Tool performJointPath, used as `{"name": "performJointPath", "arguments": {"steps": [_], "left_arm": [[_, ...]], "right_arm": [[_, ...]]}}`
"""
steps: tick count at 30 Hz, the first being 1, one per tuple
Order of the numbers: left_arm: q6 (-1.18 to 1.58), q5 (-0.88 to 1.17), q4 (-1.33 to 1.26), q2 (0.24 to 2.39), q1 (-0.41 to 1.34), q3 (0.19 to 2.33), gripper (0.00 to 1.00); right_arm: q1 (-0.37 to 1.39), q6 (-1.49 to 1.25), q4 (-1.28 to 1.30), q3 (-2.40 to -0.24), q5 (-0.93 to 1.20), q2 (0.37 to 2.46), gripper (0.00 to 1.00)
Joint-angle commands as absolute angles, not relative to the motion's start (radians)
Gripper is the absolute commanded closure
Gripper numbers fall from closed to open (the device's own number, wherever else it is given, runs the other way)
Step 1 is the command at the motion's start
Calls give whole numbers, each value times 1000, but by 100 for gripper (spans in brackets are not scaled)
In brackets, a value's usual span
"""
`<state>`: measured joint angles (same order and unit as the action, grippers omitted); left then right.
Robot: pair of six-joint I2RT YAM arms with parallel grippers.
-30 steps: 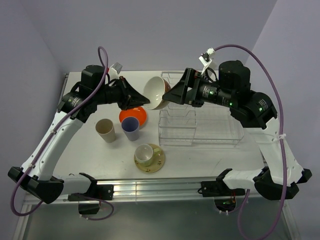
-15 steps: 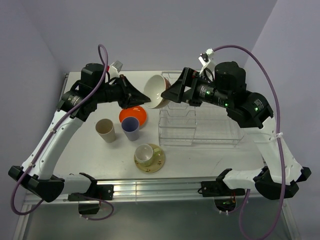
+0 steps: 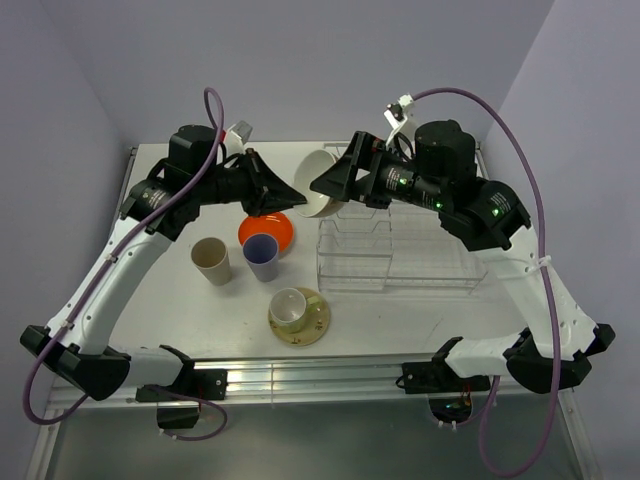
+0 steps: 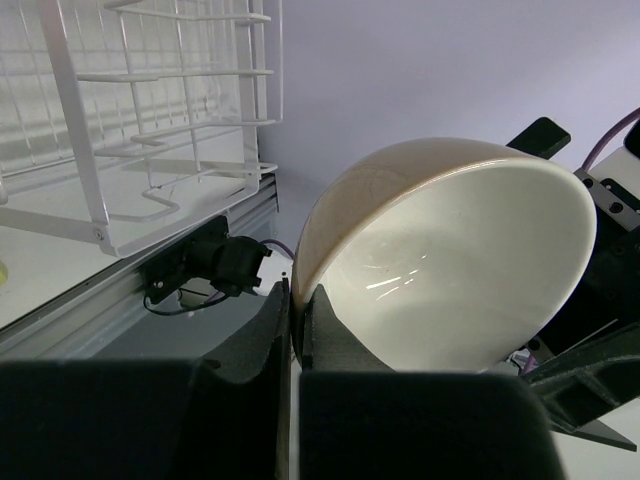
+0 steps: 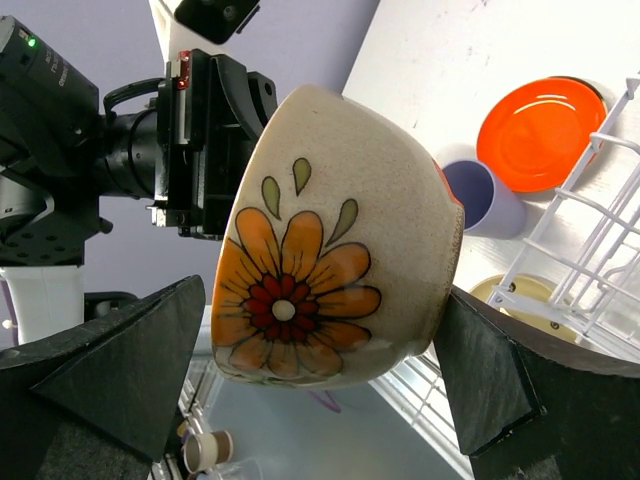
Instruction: Load the mixed dishes into the dish rack
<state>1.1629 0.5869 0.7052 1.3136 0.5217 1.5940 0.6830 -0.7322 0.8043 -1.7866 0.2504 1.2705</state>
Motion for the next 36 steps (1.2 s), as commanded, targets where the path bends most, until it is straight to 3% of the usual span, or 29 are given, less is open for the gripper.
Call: {"name": "performJointPath", "arguments": {"steps": [1, 9, 17, 23, 24, 26, 27, 36], "left_arm": [[1169, 627, 584, 1304, 534, 1658, 100], [1169, 611, 568, 1325, 555, 1670, 100], [1157, 592, 575, 1356, 591, 1701, 100], [1155, 592, 571, 1379, 604, 1709, 100], [1155, 592, 572, 1385, 607, 1712, 100], [1154, 594, 571, 1396, 612, 1720, 100], [1154, 595, 568, 1405, 615, 1726, 100], [1163, 618, 543, 1465, 650, 1764, 100]], "right_arm": [[696, -749, 727, -1776, 230, 1266, 0], [703, -807, 727, -1769, 212, 1262, 3], [704, -821, 741, -1755, 175, 1250, 21], [704, -808, 732, -1724, 124, 1201, 55], [706, -807, 730, -1720, 112, 1195, 67], [706, -805, 723, -1707, 106, 1180, 81], [704, -802, 723, -1706, 106, 1178, 97], [704, -784, 732, -1710, 66, 1146, 100]]}}
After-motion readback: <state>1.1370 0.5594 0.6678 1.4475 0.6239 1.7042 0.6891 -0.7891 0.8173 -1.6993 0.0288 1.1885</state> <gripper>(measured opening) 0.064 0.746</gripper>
